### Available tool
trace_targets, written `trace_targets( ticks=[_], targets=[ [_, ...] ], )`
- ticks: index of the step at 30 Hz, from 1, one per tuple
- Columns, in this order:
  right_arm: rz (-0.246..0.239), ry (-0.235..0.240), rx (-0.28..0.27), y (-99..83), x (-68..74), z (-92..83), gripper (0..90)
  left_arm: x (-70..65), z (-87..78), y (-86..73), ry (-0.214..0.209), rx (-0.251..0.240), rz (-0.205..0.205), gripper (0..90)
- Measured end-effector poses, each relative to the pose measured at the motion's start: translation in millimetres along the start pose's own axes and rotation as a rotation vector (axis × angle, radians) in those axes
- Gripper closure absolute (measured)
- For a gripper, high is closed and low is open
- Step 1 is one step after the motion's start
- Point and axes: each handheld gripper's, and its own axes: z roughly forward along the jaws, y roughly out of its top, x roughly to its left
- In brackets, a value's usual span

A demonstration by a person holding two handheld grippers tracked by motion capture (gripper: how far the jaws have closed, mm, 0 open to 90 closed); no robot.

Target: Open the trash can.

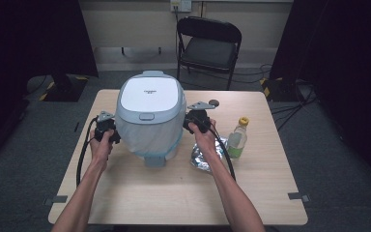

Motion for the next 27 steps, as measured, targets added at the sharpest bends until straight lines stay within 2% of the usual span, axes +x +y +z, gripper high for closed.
trace_targets(
  ticks=[2,7,9,10,11,13,24,26,27],
  targets=[
    [-0.004,0.009,0.001,-1.6,2.6,-2.8,71.8,-2.4,-4.3,-2.2,0.007,0.003,0.017,66.5],
    [-0.009,0.027,0.002,-5.6,8.1,-9.4,71.8,-6.8,-12.2,-7.3,0.009,0.002,0.020,70.4],
    [-0.012,0.030,0.003,-7.1,9.8,-12.2,71.8,-12.8,-17.8,-7.7,0.032,0.019,0.051,70.8],
    [-0.012,0.030,0.003,-7.1,9.8,-12.2,71.8,-12.8,-17.8,-7.7,0.032,0.019,0.051,71.3],
    [-0.008,0.039,0.002,-8.9,11.3,-15.0,71.7,-15.0,-22.1,-11.8,0.023,0.014,0.052,72.1],
    [-0.009,0.046,-0.002,-11.8,12.6,-18.5,71.7,-15.8,-26.0,-17.9,-0.005,-0.004,0.019,72.0],
    [-0.035,0.076,0.001,-21.3,23.5,-36.0,71.7,-24.7,-45.9,-32.5,-0.010,-0.005,0.046,70.6],
    [-0.046,0.085,0.001,-23.2,24.6,-39.3,71.6,-25.3,-48.1,-36.8,-0.028,-0.019,0.025,70.5],
    [-0.055,0.088,0.008,-23.9,26.2,-42.4,71.7,-27.5,-51.6,-38.0,-0.024,-0.010,0.041,70.5]
  ],
)
